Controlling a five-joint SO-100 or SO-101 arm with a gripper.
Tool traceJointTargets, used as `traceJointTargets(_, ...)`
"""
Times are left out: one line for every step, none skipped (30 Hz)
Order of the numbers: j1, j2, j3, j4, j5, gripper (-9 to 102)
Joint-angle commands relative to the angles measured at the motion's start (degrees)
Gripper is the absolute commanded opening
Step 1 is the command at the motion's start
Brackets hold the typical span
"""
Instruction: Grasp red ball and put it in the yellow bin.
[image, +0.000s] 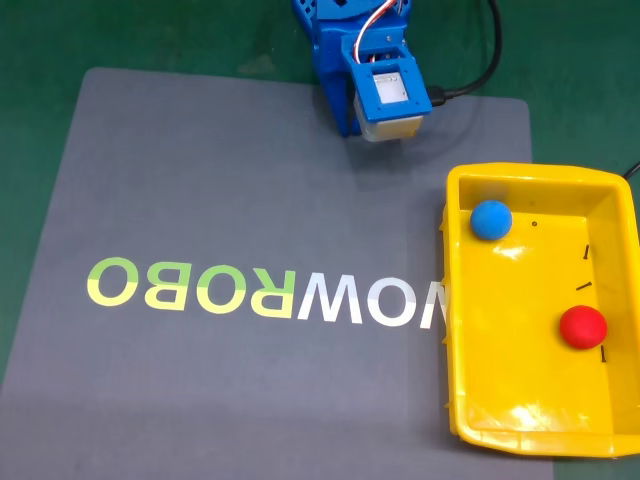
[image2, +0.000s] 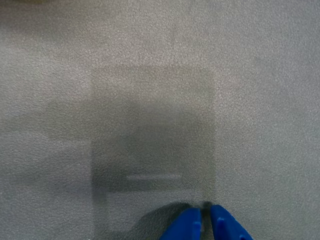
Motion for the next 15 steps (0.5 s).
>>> traceJointTargets(0.9, 1.0, 1.9, 1.3, 0.4, 0)
traceJointTargets(1.0, 1.0, 1.9, 1.3, 0.5, 0)
traceJointTargets(1.0, 1.0, 1.9, 1.3, 0.8, 0)
traceJointTargets(1.1, 1.0, 1.9, 1.3, 0.9, 0)
traceJointTargets(1.1, 1.0, 1.9, 1.3, 1.1, 0)
traceJointTargets(1.1, 1.0, 1.9, 1.3, 1.2, 0)
traceJointTargets(1.2, 1.0, 1.9, 1.3, 1.3, 0)
traceJointTargets(1.2, 1.0, 1.9, 1.3, 1.3, 0)
traceJointTargets(1.2, 1.0, 1.9, 1.3, 1.4, 0)
traceJointTargets(1.2, 1.0, 1.9, 1.3, 1.4, 0)
traceJointTargets(1.3, 1.0, 1.9, 1.3, 1.4, 0)
traceJointTargets(1.3, 1.0, 1.9, 1.3, 1.4, 0)
traceJointTargets(1.3, 1.0, 1.9, 1.3, 1.6, 0)
traceJointTargets(1.3, 1.0, 1.9, 1.3, 1.7, 0)
traceJointTargets(1.3, 1.0, 1.9, 1.3, 1.8, 0)
